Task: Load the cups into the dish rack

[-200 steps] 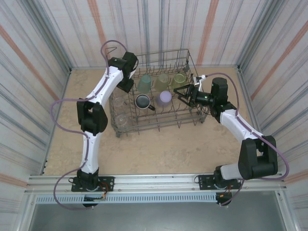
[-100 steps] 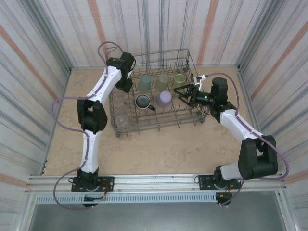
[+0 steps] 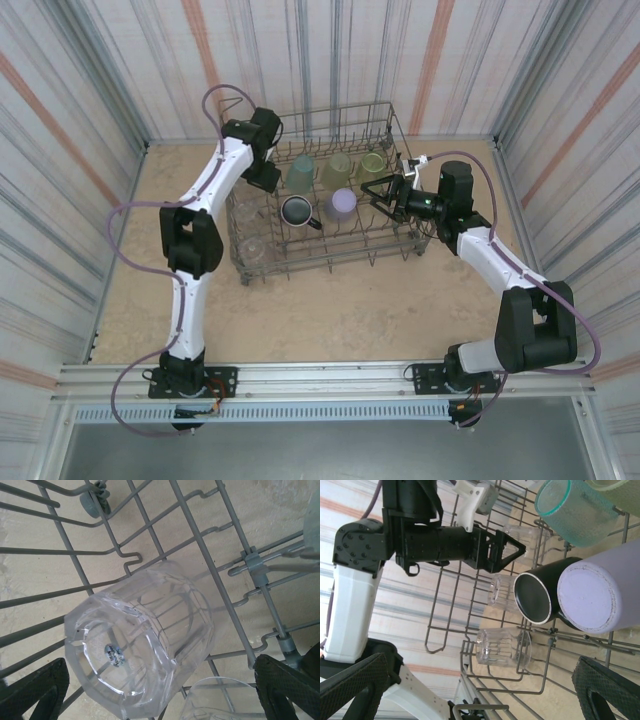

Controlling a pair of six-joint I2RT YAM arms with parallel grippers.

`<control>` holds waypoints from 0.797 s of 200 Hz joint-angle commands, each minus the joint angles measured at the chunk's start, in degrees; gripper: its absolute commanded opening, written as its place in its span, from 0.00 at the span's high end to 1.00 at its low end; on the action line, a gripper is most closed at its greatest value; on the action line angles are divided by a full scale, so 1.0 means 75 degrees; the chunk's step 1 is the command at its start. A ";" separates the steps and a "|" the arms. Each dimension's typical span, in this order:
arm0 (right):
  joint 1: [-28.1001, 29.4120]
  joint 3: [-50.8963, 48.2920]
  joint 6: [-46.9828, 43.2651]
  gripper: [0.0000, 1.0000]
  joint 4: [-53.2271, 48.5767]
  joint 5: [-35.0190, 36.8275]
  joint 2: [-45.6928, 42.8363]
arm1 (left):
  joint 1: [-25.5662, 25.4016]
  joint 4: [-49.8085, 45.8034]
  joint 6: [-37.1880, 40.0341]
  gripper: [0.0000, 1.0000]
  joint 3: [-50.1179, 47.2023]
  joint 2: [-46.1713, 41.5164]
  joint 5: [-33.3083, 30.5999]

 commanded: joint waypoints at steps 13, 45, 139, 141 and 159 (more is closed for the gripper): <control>0.0017 0.0153 -0.0120 0.01 -0.0112 0.0112 0.0033 | 0.0111 0.0192 -0.0201 0.01 -0.0022 -0.0742 -0.0384; 0.0019 0.0188 -0.0120 0.01 -0.0162 0.0127 0.0031 | 0.0099 0.0331 -0.0306 0.01 -0.0030 -0.1127 -0.0138; -0.0006 0.0419 -0.0469 0.01 -0.0919 0.0263 -0.0279 | 0.0063 0.1252 -0.0647 0.01 -0.0579 -0.2352 0.1678; -0.0006 0.0420 -0.0473 0.01 -0.0925 0.0264 -0.0278 | 0.0064 0.1287 -0.0652 0.01 -0.0606 -0.2379 0.1731; -0.0047 0.0420 -0.0518 0.01 -0.0997 0.0264 -0.0314 | 0.0076 0.1519 -0.0752 0.01 -0.0759 -0.2592 0.2120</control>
